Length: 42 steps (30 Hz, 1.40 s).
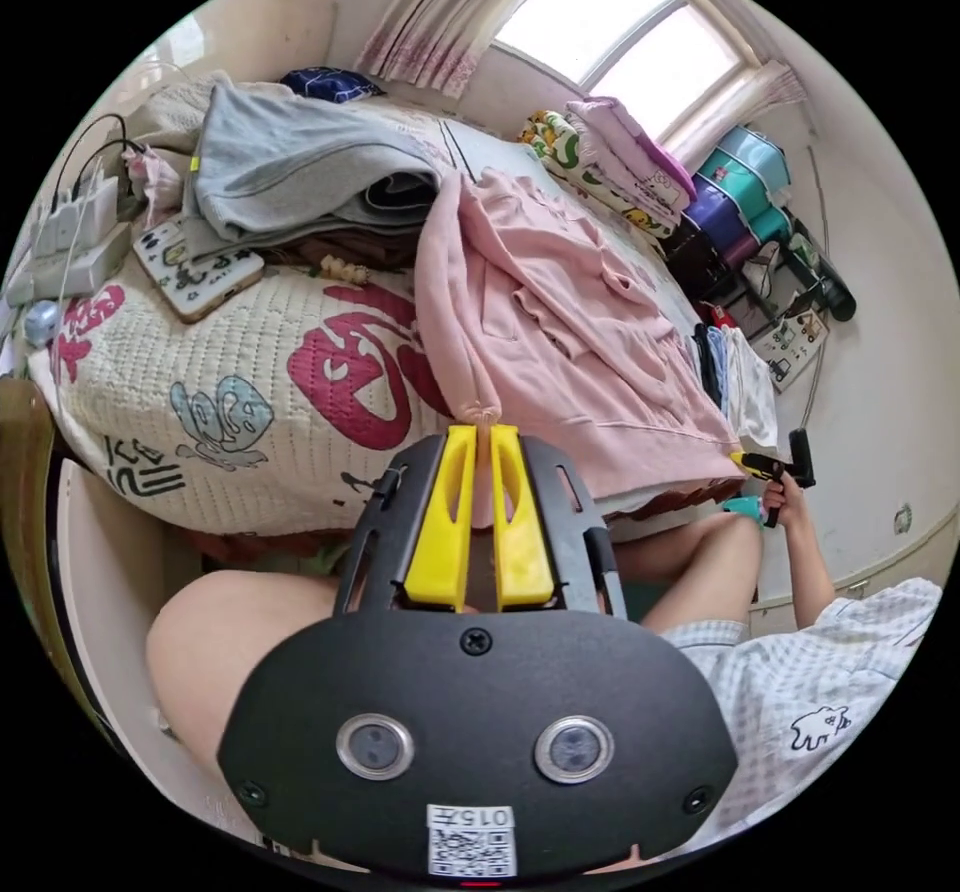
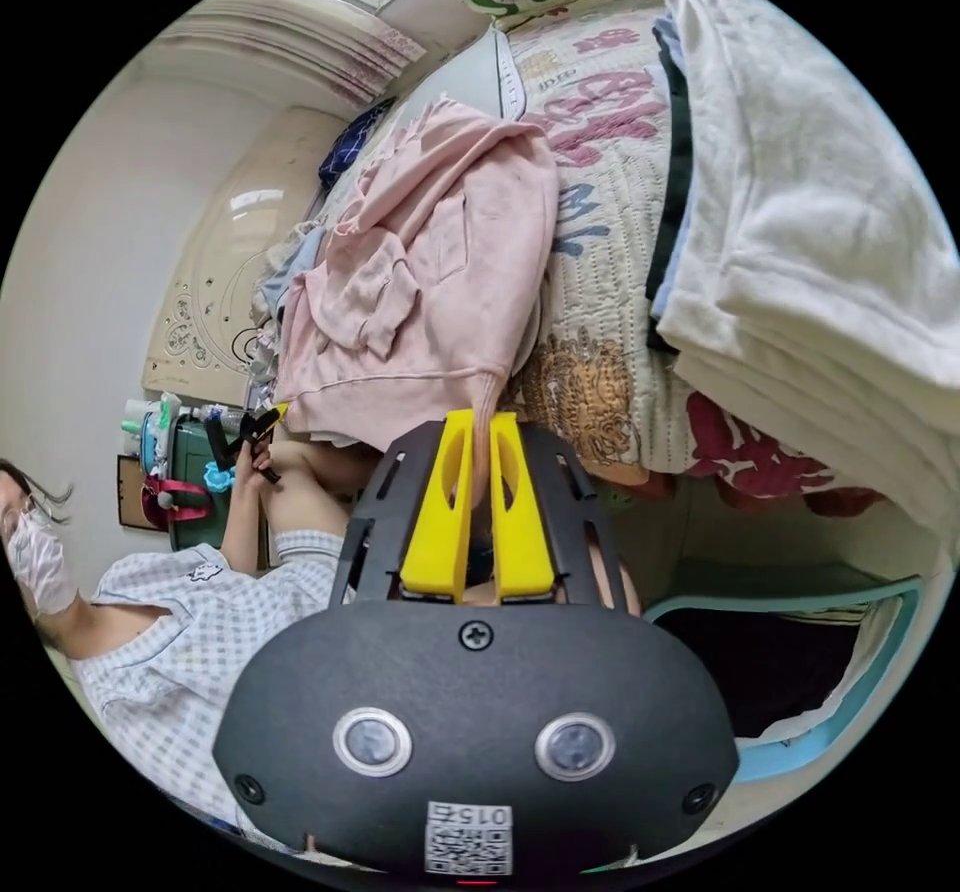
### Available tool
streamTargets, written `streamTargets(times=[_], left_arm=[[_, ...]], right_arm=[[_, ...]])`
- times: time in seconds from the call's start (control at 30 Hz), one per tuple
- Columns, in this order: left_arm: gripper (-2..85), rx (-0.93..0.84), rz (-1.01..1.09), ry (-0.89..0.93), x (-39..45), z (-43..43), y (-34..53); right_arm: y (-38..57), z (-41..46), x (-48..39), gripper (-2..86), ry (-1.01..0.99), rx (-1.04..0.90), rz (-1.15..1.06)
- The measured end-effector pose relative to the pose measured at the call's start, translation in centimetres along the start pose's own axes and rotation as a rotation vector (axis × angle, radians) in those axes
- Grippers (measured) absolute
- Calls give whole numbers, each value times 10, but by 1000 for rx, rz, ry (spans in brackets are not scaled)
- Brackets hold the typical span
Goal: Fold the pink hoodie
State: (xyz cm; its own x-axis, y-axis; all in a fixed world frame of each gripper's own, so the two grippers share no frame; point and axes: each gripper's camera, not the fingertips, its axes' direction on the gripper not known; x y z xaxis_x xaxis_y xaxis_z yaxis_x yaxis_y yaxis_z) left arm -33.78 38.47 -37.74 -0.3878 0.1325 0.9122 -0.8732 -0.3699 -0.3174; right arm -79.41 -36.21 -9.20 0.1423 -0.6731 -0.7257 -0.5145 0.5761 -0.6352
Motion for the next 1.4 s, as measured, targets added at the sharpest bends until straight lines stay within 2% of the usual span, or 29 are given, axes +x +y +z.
streamTargets(times=[0.43,0.57,0.67,0.73,0.8,0.87,0.93,1.0,1.1,1.27,1.4], left_arm=[[16,-2,80,109,43,-42,3],[29,-84,17,34,32,-17,7],[52,-72,-51,37,27,-17,8],[56,-54,-51,-12,31,-23,3],[54,11,-10,-156,49,-39,-9],[51,63,54,-206,68,-51,-24],[51,87,133,-158,88,-53,-43],[58,95,220,-2,115,-40,-67],[62,83,318,127,158,-10,-89],[82,-1,449,247,230,65,-115],[102,-54,520,280,285,123,-126]], right_arm=[[1,-25,38,19,153,35,65],[6,-16,58,16,110,4,105],[21,-35,66,14,250,91,143],[27,-49,60,24,233,169,108],[22,-51,43,57,166,245,25],[8,-36,26,68,118,246,-55],[-13,-9,9,76,74,206,-143],[-46,37,-10,85,53,116,-238],[-80,85,-18,93,69,40,-305],[-101,130,5,83,116,-100,-312],[-84,121,23,49,58,-128,-359]])
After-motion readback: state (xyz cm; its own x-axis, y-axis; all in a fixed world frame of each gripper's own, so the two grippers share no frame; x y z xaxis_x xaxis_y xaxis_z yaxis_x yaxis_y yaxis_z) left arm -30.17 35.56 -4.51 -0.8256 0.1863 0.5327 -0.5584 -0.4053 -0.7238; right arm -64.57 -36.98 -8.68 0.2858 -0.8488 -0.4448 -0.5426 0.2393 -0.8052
